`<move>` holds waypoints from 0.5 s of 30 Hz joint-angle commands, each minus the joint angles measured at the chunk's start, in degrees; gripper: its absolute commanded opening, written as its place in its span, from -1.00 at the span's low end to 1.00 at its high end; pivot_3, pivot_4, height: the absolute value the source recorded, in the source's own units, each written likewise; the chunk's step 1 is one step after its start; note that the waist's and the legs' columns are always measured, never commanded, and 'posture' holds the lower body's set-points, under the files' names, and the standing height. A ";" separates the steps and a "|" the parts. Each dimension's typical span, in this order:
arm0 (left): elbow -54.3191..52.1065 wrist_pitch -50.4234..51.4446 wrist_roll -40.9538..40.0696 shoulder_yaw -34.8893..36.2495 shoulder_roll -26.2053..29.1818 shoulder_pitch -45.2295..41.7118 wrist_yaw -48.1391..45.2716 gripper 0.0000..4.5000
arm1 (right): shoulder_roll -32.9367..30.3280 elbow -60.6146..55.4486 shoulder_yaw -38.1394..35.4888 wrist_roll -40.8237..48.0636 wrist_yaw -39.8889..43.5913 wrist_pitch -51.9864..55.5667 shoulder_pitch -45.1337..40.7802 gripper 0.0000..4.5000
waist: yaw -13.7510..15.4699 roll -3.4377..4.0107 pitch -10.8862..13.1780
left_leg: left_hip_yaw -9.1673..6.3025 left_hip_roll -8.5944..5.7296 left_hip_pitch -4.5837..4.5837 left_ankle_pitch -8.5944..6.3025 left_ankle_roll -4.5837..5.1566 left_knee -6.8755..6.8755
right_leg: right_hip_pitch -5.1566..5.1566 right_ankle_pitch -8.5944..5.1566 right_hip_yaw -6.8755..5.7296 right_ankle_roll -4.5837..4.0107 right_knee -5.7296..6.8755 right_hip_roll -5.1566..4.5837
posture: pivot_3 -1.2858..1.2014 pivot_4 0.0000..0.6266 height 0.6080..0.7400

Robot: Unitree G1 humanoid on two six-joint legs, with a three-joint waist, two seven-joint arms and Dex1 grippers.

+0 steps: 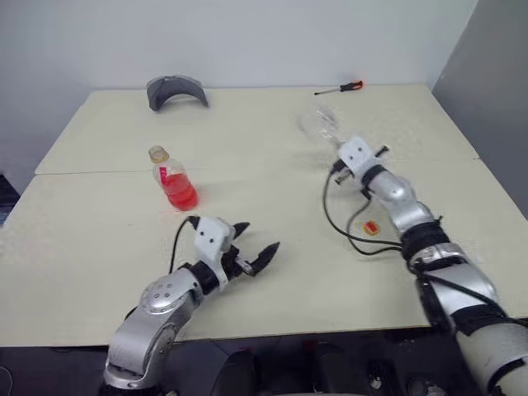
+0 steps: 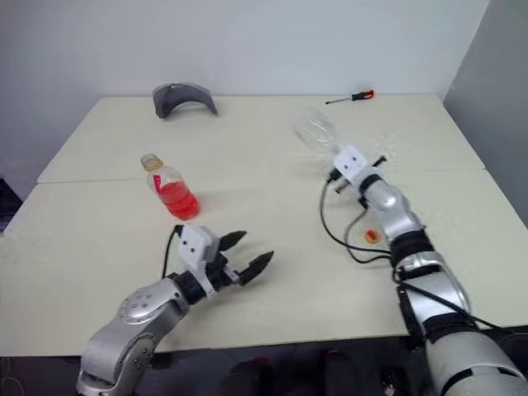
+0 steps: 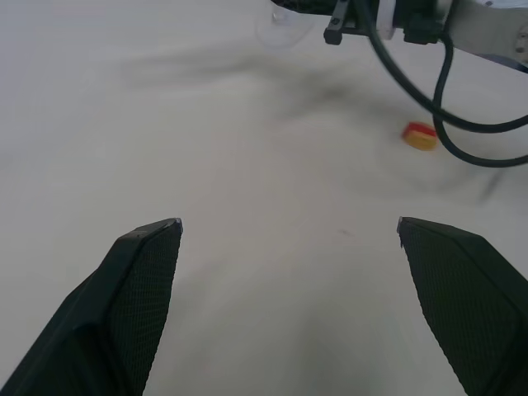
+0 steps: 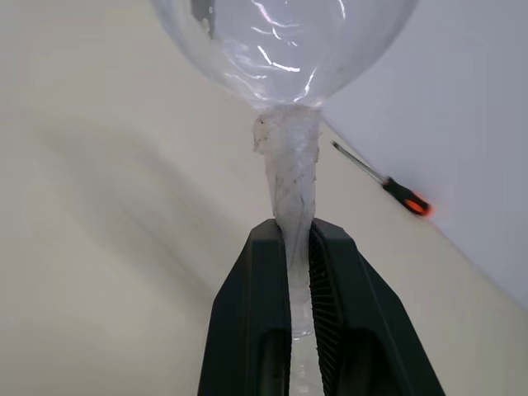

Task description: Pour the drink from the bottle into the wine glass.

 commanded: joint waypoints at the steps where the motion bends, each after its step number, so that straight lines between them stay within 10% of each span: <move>1: -5.54 0.78 -1.94 3.10 -0.48 4.03 2.19 1.00 | 5.86 -10.80 -5.17 9.48 1.27 10.54 -0.23 -0.96 | 0.48 0.00 0.00 | 0.01 -0.03 -0.01 0.00 0.00 0.00 | 0.00 0.00 0.01 0.00 -0.01 -0.04 | 0.03 -0.52 1.00; 15: -12.56 0.04 -1.15 8.17 -0.93 13.78 7.88 1.00 | 18.46 -19.93 -2.48 12.22 -0.95 18.96 10.77 -0.96 | 0.67 0.02 0.01 | -0.14 -0.11 0.02 -0.09 0.19 -0.05 | -0.04 0.07 -0.08 -0.08 0.01 -0.04 | 0.03 -0.52 1.00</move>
